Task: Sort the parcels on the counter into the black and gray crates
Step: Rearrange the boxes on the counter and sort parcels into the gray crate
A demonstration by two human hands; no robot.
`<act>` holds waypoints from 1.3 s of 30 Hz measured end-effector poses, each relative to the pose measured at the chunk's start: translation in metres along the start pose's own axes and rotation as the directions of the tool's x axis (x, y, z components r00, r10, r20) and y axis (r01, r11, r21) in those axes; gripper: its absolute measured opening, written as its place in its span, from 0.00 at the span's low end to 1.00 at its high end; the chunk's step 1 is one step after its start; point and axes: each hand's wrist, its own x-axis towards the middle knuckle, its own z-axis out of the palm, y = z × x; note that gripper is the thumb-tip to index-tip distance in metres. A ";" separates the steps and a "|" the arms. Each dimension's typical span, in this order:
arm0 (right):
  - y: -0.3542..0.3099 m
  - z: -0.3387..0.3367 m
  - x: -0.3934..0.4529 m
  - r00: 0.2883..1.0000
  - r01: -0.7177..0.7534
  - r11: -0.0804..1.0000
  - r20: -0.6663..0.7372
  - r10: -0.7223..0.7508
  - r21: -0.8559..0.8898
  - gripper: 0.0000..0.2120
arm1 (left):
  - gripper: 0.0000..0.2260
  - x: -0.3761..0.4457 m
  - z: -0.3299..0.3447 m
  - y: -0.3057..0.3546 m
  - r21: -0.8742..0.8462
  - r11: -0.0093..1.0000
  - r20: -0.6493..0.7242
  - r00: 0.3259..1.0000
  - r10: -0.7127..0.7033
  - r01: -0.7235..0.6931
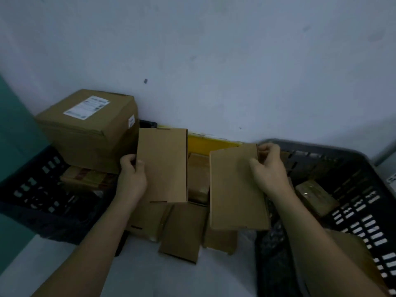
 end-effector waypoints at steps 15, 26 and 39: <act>0.048 0.134 0.032 0.971 -0.237 0.970 -0.020 0.236 -0.062 0.17 | 0.21 0.096 0.038 -0.053 0.162 0.984 0.210 0.972 -0.103 0.070; 0.107 0.202 0.086 0.915 -0.402 0.894 0.133 0.382 0.198 0.26 | 0.23 0.168 0.080 -0.076 0.334 0.941 0.204 0.979 -0.019 -0.052; 0.121 0.238 0.087 0.953 -0.160 0.907 0.178 0.245 -0.389 0.26 | 0.36 0.160 0.107 -0.109 0.729 0.618 0.405 0.913 -0.042 -0.295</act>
